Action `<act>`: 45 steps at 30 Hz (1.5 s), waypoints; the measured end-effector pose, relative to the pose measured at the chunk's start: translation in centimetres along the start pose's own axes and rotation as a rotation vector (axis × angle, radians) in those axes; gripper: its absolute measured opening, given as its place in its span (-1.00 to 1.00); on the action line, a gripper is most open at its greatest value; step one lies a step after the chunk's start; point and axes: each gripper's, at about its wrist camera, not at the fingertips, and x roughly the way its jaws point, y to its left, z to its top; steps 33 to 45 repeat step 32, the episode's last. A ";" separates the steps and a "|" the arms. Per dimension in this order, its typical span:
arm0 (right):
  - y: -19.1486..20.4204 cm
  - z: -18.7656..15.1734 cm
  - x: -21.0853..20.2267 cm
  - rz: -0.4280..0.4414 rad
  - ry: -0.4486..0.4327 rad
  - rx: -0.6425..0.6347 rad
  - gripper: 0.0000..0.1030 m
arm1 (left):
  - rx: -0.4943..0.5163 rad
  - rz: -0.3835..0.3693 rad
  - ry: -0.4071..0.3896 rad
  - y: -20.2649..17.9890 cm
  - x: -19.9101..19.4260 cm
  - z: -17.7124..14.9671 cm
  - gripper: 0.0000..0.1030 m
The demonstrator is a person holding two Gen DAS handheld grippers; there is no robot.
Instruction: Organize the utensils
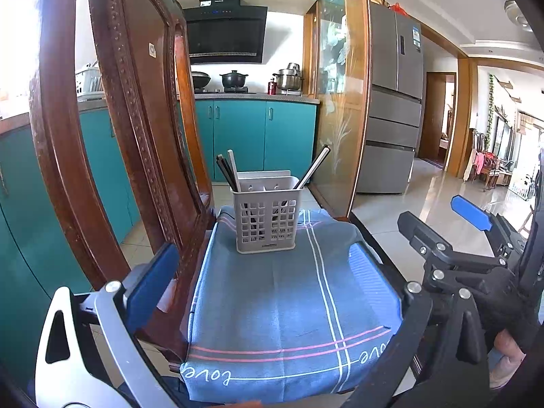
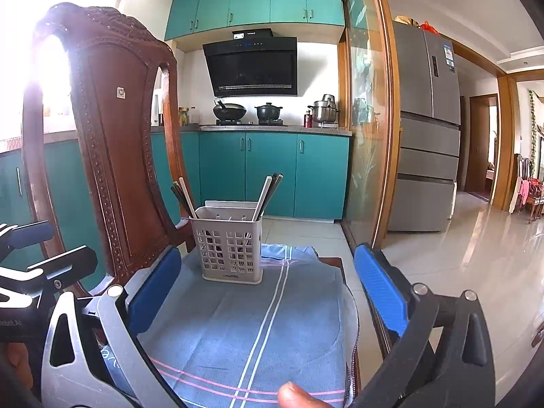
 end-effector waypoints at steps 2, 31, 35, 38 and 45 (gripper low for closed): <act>0.0 0.1 -0.1 0.000 -0.002 -0.004 0.94 | -0.001 0.000 -0.002 0.0 0.0 0.0 0.93; -2.2 -7.4 17.6 -0.049 0.525 -0.004 0.94 | -0.023 0.003 0.262 -0.5 7.4 -2.0 0.93; -2.5 -8.4 20.0 -0.059 0.576 0.000 0.94 | -0.038 0.003 0.306 -0.4 8.4 -2.3 0.93; -2.5 -8.4 20.0 -0.059 0.576 0.000 0.94 | -0.038 0.003 0.306 -0.4 8.4 -2.3 0.93; -2.5 -8.4 20.0 -0.059 0.576 0.000 0.94 | -0.038 0.003 0.306 -0.4 8.4 -2.3 0.93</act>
